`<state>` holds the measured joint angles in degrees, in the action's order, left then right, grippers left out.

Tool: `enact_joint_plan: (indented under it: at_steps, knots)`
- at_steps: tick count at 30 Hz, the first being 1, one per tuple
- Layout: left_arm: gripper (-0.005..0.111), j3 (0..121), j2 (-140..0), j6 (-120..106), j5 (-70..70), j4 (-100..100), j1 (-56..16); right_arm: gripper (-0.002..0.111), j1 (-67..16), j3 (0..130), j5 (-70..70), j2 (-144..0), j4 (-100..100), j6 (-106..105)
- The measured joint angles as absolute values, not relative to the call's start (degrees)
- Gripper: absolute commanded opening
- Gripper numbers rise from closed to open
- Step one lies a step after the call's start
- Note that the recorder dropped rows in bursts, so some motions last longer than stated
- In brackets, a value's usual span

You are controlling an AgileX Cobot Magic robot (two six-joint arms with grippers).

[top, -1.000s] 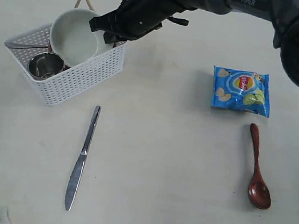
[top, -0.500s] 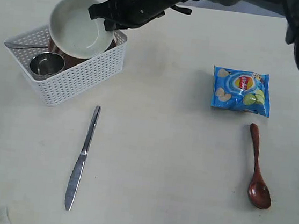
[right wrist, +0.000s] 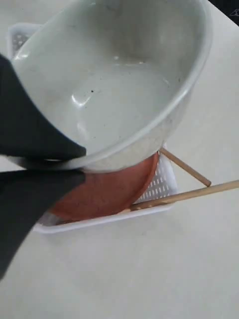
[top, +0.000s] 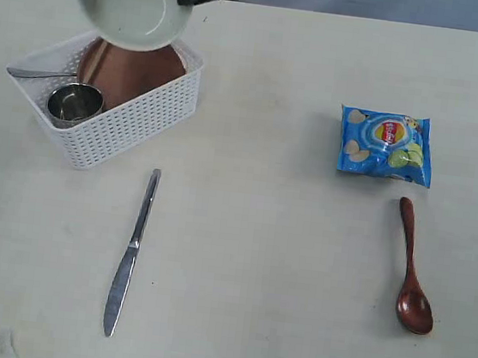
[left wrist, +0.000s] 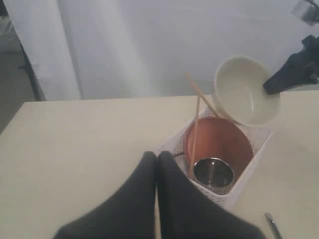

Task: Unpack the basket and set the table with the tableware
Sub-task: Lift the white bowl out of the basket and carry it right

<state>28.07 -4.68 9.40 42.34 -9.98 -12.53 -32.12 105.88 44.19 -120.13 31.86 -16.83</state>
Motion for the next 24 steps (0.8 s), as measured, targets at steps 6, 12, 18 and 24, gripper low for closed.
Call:
enact_joint_plan:
  at_steps: [6, 12, 18, 24]
  knots:
    - [0.000, 28.07, -4.68, 9.51, 42.34, -9.98, -12.53, -0.001, -27.10, 105.65, 54.80, -113.15, 28.58, -16.04]
    - [0.000, 28.07, -4.68, 9.51, 40.59, -9.98, -12.53, -0.001, -22.92, 96.61, 62.45, -103.66, 26.29, -16.89]
    - [0.000, 28.07, -4.68, 9.51, 36.47, -9.98, -12.53, -0.001, -21.01, 79.38, 69.43, -93.15, 22.51, -20.11]
    - [0.000, 28.07, -4.68, 10.35, 33.47, -9.98, -12.53, -0.001, -21.01, 64.13, 68.76, -88.19, 20.21, -20.66]
